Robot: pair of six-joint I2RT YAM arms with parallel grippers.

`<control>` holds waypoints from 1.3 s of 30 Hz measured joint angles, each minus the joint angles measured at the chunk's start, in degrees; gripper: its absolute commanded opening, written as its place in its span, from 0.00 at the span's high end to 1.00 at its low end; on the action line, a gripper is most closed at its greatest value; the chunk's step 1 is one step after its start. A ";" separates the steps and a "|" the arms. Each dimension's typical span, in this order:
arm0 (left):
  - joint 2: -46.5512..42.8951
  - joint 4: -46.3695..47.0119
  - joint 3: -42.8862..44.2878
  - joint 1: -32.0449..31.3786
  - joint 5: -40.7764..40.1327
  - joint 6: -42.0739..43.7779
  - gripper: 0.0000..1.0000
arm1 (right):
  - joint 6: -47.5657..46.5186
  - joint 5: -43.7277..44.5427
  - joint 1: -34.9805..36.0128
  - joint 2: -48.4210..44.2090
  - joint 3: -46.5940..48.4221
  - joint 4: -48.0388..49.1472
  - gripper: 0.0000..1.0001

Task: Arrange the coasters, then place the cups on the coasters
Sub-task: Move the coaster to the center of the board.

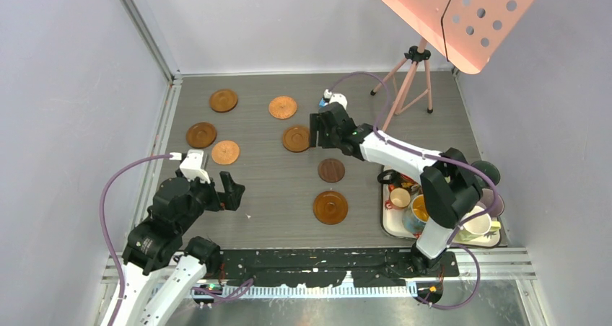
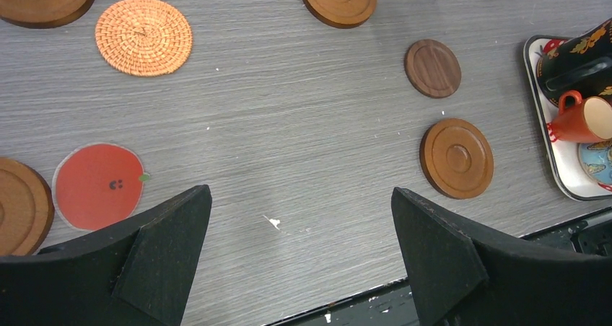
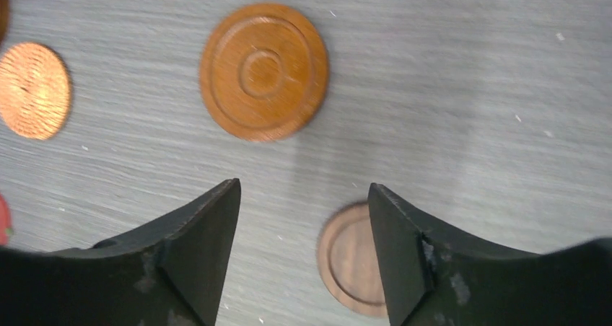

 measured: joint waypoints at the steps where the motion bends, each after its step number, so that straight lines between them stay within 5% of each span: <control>1: 0.00 -0.02 0.00 0.00 -0.07 0.00 0.00 | -0.48 0.46 -0.04 -1.11 -1.42 -0.31 0.21; 19: -0.02 -0.09 0.00 0.00 -0.33 -0.07 0.00 | -2.03 1.55 -0.79 -3.80 -14.12 -4.87 0.12; 39: -0.02 -0.09 0.00 0.00 -0.28 -0.07 0.00 | -0.31 -3.48 -0.90 -4.26 -19.54 1.36 0.16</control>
